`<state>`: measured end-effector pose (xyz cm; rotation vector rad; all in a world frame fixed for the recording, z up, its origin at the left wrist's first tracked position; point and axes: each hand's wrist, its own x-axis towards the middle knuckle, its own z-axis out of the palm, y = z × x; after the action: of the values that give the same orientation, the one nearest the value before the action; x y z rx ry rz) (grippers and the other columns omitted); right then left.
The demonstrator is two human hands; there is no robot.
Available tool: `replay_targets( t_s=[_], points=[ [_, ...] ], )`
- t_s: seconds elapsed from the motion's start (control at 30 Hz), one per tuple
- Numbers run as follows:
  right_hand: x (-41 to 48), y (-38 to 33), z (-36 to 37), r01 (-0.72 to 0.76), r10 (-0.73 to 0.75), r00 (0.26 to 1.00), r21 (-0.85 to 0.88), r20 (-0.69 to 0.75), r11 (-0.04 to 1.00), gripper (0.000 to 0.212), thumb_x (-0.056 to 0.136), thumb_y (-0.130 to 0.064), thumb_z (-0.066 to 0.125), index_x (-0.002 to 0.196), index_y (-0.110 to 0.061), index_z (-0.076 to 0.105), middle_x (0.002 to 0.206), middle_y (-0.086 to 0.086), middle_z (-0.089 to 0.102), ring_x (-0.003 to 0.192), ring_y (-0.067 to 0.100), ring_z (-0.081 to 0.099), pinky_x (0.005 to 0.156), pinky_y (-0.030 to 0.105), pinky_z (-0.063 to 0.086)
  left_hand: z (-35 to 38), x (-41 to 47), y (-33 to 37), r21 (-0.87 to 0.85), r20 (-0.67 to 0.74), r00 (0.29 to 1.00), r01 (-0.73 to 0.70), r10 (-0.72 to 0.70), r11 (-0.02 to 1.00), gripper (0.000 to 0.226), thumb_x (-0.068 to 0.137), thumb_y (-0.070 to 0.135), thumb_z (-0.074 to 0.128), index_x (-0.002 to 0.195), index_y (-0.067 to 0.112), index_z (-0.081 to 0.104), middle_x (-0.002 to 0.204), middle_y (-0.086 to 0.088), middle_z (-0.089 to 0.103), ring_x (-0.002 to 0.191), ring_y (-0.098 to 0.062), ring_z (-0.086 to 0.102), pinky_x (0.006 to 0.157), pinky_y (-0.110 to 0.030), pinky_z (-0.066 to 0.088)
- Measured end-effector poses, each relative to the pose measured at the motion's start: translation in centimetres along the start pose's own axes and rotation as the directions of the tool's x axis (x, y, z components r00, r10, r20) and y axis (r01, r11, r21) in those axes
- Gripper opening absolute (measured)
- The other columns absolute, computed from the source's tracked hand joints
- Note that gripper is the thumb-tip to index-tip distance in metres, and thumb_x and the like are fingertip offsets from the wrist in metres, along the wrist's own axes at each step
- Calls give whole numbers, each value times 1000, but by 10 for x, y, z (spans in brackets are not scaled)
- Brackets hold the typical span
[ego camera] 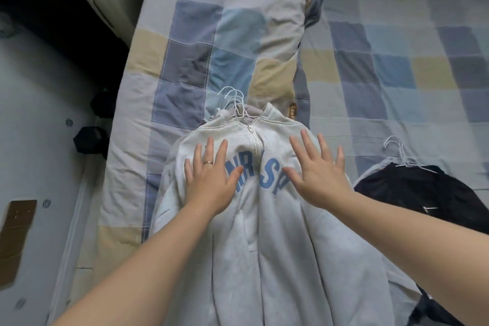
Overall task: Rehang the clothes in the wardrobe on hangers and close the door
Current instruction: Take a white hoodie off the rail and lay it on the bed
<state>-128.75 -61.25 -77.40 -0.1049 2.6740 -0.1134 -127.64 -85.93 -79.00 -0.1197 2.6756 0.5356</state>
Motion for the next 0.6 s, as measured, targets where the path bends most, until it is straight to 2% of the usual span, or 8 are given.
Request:
replay_targets(
  t_s=[0.2, 0.33, 0.6],
  points=[
    [-100, -6, -41, 5, -4, 999, -21, 42, 1000, 73, 94, -68, 15, 155, -38, -11, 163, -11, -22, 151, 24, -17, 116, 61, -5, -25, -96, 38, -29, 98, 994, -40, 43, 999, 76, 94, 70, 20, 158, 38, -5, 165, 7, -20, 150, -17, -25, 120, -52, -11],
    [-175, -14, -71, -126, 123, 992, 117, 29, 985, 72, 96, -66, 23, 155, -40, -8, 164, -12, -17, 151, 22, -15, 117, 61, -5, -51, -158, 62, 13, 128, 983, -138, 135, 990, 78, 89, 75, 14, 156, 41, -9, 165, 8, -21, 149, -18, -26, 120, -53, -11],
    [-312, -3, -96, -306, 337, 940, 292, -61, 906, 73, 95, -65, 26, 156, -37, -5, 164, -13, -12, 151, 21, -11, 117, 59, -4, -70, -244, 103, -47, 124, 949, -287, 290, 957, 80, 87, 77, 13, 156, 42, -8, 166, 9, -17, 150, -15, -23, 121, -52, -7]
  ],
)
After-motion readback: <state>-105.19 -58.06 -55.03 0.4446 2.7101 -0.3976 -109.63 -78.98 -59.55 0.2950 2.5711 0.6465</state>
